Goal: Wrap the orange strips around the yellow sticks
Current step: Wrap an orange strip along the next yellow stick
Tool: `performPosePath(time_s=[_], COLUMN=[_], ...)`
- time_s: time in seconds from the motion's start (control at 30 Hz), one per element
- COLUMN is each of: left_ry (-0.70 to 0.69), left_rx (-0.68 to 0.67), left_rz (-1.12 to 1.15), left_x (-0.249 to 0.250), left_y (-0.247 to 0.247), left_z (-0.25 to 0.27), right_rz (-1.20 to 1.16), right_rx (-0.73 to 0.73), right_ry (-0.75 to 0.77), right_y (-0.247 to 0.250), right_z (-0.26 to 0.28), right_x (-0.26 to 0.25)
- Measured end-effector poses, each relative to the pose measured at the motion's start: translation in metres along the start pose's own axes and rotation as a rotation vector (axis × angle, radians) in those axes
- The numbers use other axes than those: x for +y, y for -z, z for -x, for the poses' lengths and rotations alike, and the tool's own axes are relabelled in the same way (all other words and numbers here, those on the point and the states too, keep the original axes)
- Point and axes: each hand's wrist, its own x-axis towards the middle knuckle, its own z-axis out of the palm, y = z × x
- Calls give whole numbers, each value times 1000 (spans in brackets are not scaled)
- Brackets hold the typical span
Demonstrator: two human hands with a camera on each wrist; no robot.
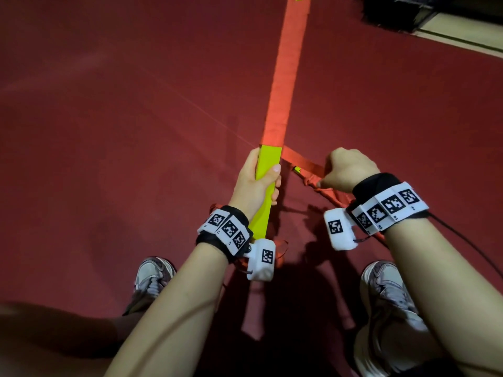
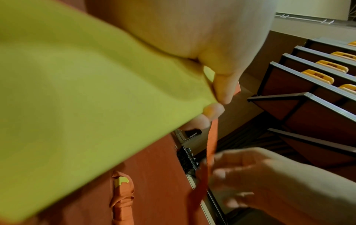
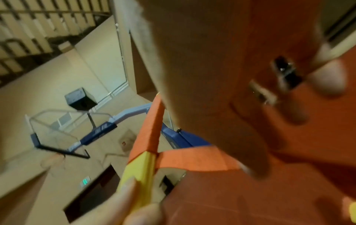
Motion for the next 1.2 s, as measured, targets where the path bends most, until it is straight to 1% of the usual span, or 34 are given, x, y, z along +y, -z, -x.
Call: performPosePath(time_s=[0.07,0.13,0.2,0.27,0.3,0.33,0.4,0.47,0.5,0.6,0.67,0.73,0.77,0.83,0.93,0.97,1.07,1.13,1.2], left_ry=[-9,-24,-22,-10,0,10,32,42,42,34,19,10,1,-44,-127,-145,-187,-206,-188], left_rx=[-34,-82,-137,-193,-220,-248,-295,-315,-311,-247,-163,-60,-14,59,109,112,91,60,10], left_rz=[25,35,54,83,92,101,114,125,123,80,-4,-138,-208,-404,-822,-894,-960,-951,-891], left_x=[3,6,10,13,15,17,21,24,25,22,19,12,9,6,6,6,4,2,0], left_y=[0,0,1,2,2,3,4,5,5,3,1,0,-1,-3,-12,-16,-27,-31,-31], left_z=[1,2,2,2,2,2,4,5,5,4,2,-2,-3,-3,2,3,6,8,4], right_rz=[-200,-440,-731,-1020,-1132,-1234,-1349,-1365,-1324,-1207,-992,-743,-678,-669,-725,-741,-773,-813,-850], right_rx=[24,101,127,47,3,-37,-61,-28,-9,5,62,142,160,163,218,245,297,315,307], right_ry=[167,322,413,446,435,426,368,321,315,314,316,342,337,302,249,231,165,117,75], right_y=[-1,-6,-11,-17,-16,-17,-15,-15,-15,-12,-4,7,9,10,-1,-4,-15,-20,-21], right_z=[0,1,1,2,5,4,5,2,2,-1,0,3,4,7,11,13,11,6,1], right_x=[-5,-15,-26,-32,-34,-34,-29,-19,-15,-8,-10,-12,-13,-19,-33,-38,-45,-41,-35])
